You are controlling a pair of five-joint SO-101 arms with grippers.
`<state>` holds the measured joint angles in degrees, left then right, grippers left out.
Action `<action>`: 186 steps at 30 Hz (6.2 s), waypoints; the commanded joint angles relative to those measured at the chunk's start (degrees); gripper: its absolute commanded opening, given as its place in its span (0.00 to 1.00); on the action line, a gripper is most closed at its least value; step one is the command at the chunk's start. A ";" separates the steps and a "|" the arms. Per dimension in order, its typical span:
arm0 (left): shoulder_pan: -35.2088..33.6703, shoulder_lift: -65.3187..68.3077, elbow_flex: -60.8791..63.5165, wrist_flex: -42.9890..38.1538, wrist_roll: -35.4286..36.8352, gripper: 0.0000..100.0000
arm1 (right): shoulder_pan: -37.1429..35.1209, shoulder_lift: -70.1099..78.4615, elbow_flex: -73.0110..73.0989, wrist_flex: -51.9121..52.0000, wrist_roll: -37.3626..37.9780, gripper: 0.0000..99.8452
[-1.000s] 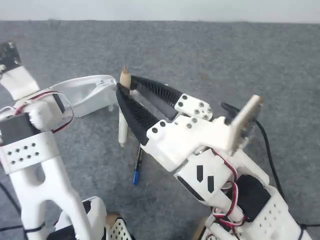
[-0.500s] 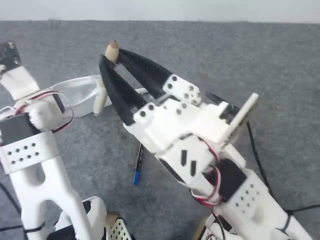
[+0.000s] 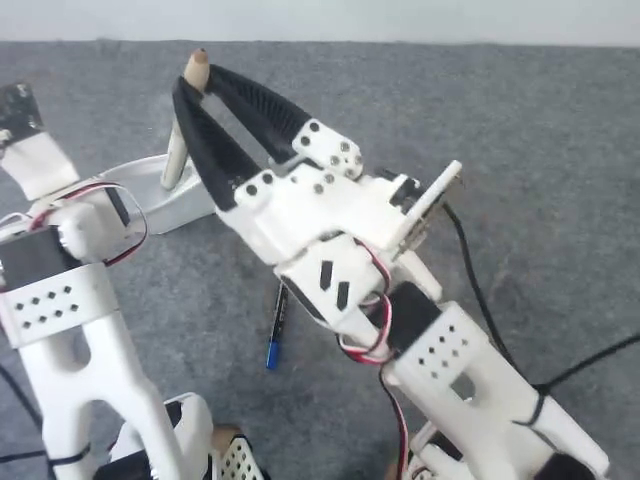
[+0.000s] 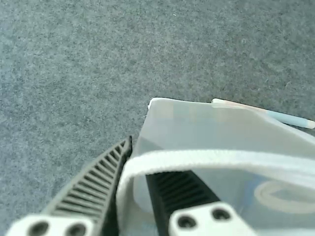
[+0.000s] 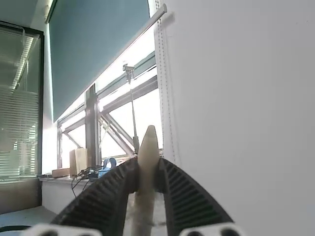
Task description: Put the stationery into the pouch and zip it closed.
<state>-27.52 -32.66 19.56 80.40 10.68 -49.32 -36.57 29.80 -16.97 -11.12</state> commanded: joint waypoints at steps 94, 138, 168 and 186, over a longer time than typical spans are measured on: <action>-0.53 -0.35 0.31 -0.26 -1.49 0.01 | 9.98 -6.11 -7.91 77.67 -1.14 0.19; -9.76 -0.79 -1.98 -0.70 0.09 0.01 | 6.55 49.54 -18.02 57.45 -5.89 0.19; -9.76 -0.70 -1.01 -0.70 -0.18 0.01 | 5.32 57.54 -27.34 74.95 -5.63 0.01; -9.14 -0.70 -0.92 -0.44 -0.26 0.01 | 5.41 42.51 -26.81 88.92 -5.63 0.01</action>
<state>-36.84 -32.66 20.09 80.40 10.68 -43.69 11.52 4.22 70.59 -16.57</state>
